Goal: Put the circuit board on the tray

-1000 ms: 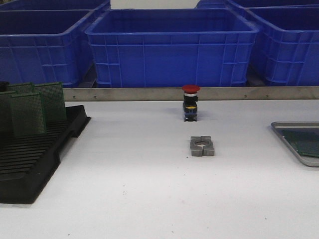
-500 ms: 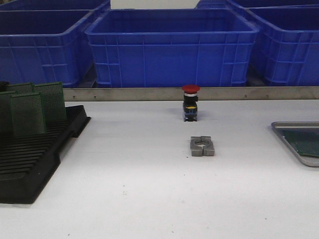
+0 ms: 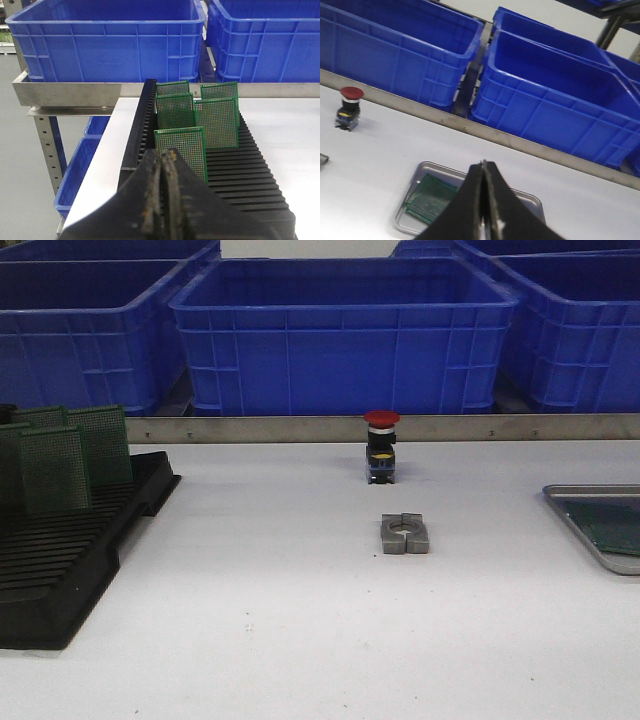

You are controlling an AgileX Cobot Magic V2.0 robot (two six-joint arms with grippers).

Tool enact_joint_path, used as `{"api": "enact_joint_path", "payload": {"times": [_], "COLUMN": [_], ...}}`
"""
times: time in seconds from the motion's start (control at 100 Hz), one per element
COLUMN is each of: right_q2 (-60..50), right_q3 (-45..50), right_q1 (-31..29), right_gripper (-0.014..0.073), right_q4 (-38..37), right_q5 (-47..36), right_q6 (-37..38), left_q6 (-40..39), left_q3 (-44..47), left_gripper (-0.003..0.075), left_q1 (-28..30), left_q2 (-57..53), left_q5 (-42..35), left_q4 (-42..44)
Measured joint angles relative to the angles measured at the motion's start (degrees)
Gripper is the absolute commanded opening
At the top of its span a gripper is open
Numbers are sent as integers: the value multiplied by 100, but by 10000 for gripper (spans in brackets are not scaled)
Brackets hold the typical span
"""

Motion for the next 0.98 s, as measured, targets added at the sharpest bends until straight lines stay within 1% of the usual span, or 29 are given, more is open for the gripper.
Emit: {"api": "enact_joint_path", "payload": {"times": [0.04,0.13,0.16,0.23,0.28,0.33,0.5,0.98], "right_q2": [-76,-370,-519,-770,-823,-851,-851,-851], "right_q3": [192,630,679,722,731,731,742,742], "right_q1": [0,0,0,0,0,0,0,0], "right_gripper": [-60,-60,-60,-60,-60,-60,-60,-60], "right_q4": [-306,-1105,-1511,-2316,-2734,-2966,-3196,-3222], "right_q5": [-251,-569,-493,-195,13,183,467,488], "right_q6": [399,1864,2493,3601,4146,4458,4801,4810], "left_q6": [0,0,0,0,0,0,0,0], "left_q3": [0,0,0,0,0,0,0,0], "left_gripper": [-20,-20,-20,-20,-20,-20,-20,-20], "left_q1": [0,0,0,0,0,0,0,0], "left_q2": [0,0,0,0,0,0,0,0], "left_q5": [0,0,-11,-11,-11,-28,-41,-41], "left_q4": [0,0,0,0,0,0,0,0]}}
